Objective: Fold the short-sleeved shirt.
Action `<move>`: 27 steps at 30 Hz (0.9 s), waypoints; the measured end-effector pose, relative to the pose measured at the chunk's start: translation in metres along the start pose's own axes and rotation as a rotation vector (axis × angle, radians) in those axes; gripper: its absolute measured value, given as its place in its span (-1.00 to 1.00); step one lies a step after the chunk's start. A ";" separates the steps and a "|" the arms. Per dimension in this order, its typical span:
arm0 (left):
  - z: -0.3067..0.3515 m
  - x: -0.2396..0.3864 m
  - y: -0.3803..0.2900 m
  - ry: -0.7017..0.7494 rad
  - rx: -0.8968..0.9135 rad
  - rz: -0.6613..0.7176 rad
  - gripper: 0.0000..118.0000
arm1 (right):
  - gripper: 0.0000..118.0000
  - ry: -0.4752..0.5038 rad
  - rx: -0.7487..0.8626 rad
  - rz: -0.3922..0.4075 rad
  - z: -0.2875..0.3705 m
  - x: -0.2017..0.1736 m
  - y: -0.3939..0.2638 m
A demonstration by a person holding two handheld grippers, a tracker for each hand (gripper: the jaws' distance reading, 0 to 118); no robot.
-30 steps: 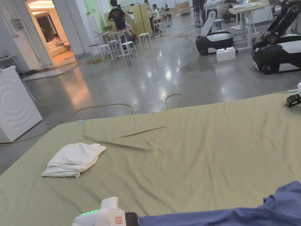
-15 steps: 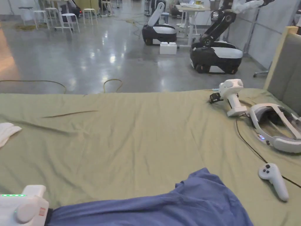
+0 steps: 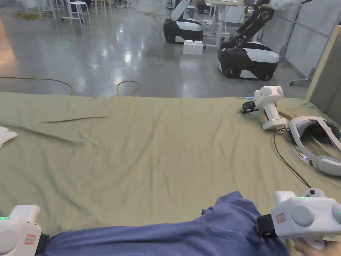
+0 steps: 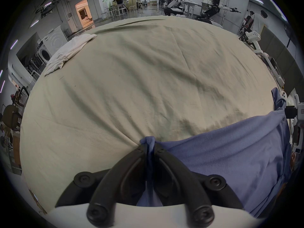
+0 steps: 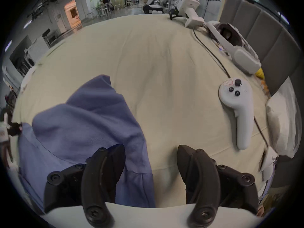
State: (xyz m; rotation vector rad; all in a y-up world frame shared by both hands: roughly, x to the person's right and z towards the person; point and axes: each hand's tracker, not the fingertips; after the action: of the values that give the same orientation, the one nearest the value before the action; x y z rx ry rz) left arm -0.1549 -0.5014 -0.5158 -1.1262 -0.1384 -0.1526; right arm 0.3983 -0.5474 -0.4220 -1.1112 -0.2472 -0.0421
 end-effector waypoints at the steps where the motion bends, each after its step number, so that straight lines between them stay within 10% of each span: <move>1: -0.002 0.000 0.001 0.002 -0.001 -0.004 -0.85 | 0.17 -0.004 -0.015 -0.004 -0.002 -0.002 0.001; 4: 0.001 -0.006 0.008 -0.005 -0.014 0.032 -0.85 | 0.06 0.005 -0.050 -0.037 0.003 0.002 0.009; 6: 0.029 -0.021 -0.005 -0.056 0.085 0.187 -0.86 | -0.98 0.035 -0.038 -0.068 0.024 0.006 0.003; 15: 0.231 -0.069 -0.107 -0.351 0.449 0.273 -0.87 | -0.98 0.192 0.364 -0.068 0.218 0.038 -0.059; 27: 0.477 -0.094 -0.136 -0.322 0.849 0.194 -0.87 | -0.98 0.196 0.792 -0.063 0.471 0.044 -0.050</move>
State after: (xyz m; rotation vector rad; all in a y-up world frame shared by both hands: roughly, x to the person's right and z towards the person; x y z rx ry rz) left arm -0.2893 -0.1216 -0.2110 -0.3030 -0.3414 0.2499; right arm 0.3498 -0.1463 -0.1709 -0.3071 -0.1019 -0.0985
